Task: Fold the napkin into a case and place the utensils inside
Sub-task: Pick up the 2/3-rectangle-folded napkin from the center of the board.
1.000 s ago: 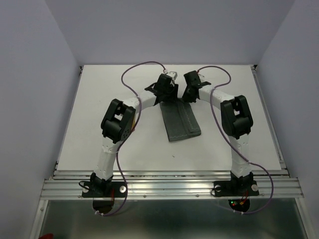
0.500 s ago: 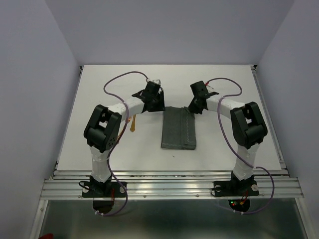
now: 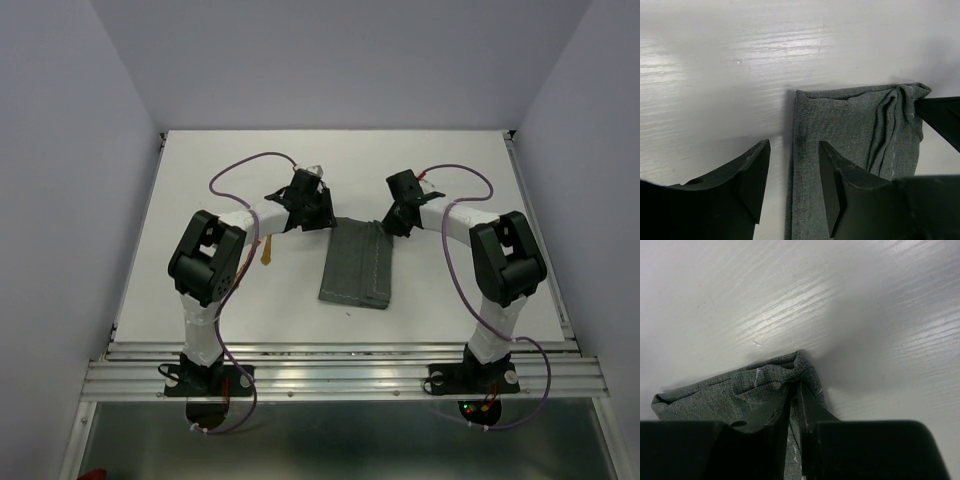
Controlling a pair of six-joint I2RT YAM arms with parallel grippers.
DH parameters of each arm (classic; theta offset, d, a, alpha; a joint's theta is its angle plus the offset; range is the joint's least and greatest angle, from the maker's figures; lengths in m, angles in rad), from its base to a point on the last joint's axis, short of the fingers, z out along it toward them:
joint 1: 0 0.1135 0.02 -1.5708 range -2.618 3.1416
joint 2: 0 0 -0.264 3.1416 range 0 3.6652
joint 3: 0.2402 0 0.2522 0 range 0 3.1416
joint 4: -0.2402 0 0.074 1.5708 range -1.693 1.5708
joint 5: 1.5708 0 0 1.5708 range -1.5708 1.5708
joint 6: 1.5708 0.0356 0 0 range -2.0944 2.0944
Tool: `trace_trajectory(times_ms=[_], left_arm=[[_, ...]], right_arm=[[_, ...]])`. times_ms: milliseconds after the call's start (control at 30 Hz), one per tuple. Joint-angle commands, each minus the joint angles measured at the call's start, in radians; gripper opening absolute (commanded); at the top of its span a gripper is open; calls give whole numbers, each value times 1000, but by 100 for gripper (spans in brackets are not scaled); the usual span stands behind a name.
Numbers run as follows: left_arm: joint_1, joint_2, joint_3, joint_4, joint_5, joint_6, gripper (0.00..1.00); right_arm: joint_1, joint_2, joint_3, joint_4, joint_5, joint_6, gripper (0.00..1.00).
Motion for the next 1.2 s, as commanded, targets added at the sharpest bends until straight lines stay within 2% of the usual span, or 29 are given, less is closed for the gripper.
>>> trace_trajectory(times_ms=[0, 133, 300, 400, 433, 800, 1167], left_arm=[[-11, 27, 24, 63, 66, -10, 54], [-21, 73, 61, 42, 71, -10, 54], [-35, 118, 94, 31, 66, -11, 45], [-38, 130, 115, 28, 70, -10, 16], [-38, 127, 118, 26, 70, -10, 0], [-58, 32, 179, -109, 25, -40, 0], [-110, 12, 215, -112, 65, -65, 0]], right_arm=[[-5, -20, -14, -8, 12, 6, 18], [-5, -18, -15, -8, 11, 6, 18], [-5, -12, -6, -8, 3, 4, 18], [-5, -14, -9, -8, 5, 4, 18], [-5, -14, -9, -8, 8, 4, 18], [-5, 48, 29, -95, 51, 75, 19], [-5, 104, 83, -193, 85, 141, 19]])
